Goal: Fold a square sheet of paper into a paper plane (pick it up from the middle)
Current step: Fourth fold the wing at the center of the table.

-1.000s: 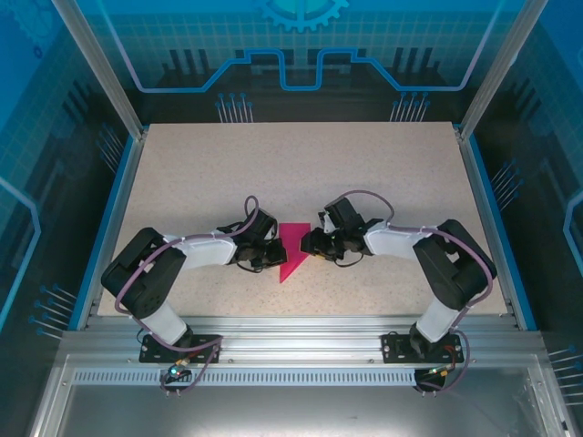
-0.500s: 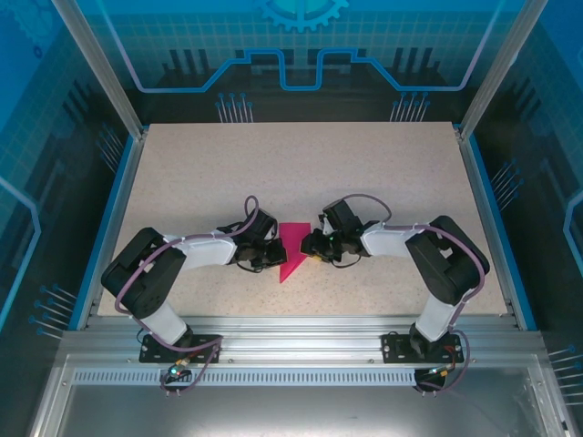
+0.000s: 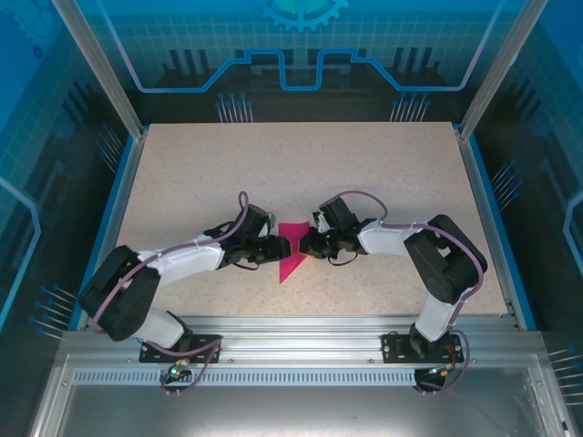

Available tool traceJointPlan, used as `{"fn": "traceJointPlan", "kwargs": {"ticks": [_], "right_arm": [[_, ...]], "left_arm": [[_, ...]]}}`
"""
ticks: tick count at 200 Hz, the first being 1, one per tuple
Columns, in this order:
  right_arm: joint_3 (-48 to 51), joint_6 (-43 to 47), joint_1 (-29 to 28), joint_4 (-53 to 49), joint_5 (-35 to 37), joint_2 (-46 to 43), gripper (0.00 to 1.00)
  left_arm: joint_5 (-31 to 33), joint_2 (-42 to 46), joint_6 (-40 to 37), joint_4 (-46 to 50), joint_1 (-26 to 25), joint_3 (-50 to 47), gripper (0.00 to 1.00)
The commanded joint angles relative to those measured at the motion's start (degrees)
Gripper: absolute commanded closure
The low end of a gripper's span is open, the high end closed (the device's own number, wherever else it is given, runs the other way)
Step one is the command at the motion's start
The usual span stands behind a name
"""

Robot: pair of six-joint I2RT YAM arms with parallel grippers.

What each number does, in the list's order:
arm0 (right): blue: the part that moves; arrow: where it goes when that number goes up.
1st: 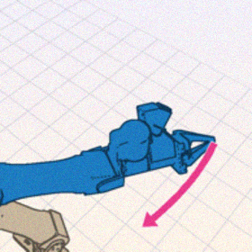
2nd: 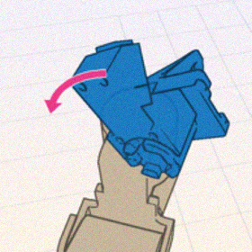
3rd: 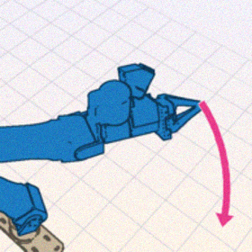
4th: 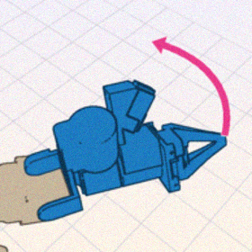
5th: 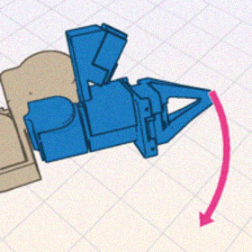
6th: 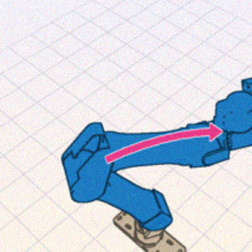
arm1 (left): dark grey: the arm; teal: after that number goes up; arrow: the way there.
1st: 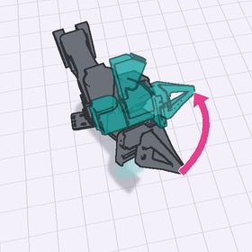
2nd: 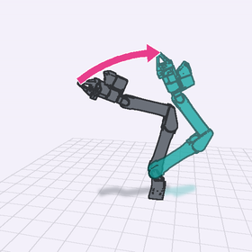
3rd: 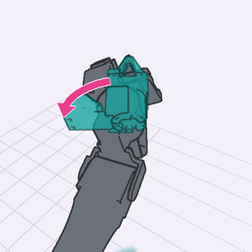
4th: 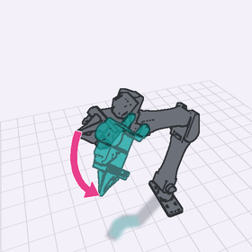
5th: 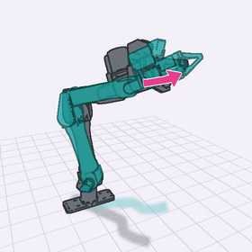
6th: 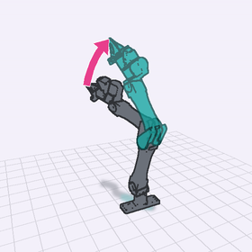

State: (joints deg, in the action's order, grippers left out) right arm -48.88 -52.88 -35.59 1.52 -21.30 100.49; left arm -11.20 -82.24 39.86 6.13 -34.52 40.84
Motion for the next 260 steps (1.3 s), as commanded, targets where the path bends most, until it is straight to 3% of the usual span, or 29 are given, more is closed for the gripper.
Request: {"fn": "traceJointPlan", "kwargs": {"ticks": [1,52,126,211,260], "right_arm": [[-1.2,0.8,-0.9,-1.3,-1.4,-0.7,0.88],[-2.9,0.9,-1.0,-2.3,-1.6,-1.0,0.87],[-3.5,1.0,-1.1,-3.0,-2.0,-1.0,0.87],[-4.2,0.8,-1.1,-3.1,-2.4,-0.8,0.87],[-4.7,1.1,-1.1,-3.8,-2.5,-0.8,0.86]], "left_arm": [[2.8,4.6,-4.5,3.0,-3.2,-1.2,0.52],[17.2,0.9,-7.0,10.8,-13.8,2.0,0.5],[30.8,-7.4,-4.8,13.7,-20.6,8.0,0.48],[36.9,-12.4,-4.6,16.6,-23.0,10.8,0.54],[39.7,-14.2,-4.1,17.6,-24.2,11.9,0.65]]}}
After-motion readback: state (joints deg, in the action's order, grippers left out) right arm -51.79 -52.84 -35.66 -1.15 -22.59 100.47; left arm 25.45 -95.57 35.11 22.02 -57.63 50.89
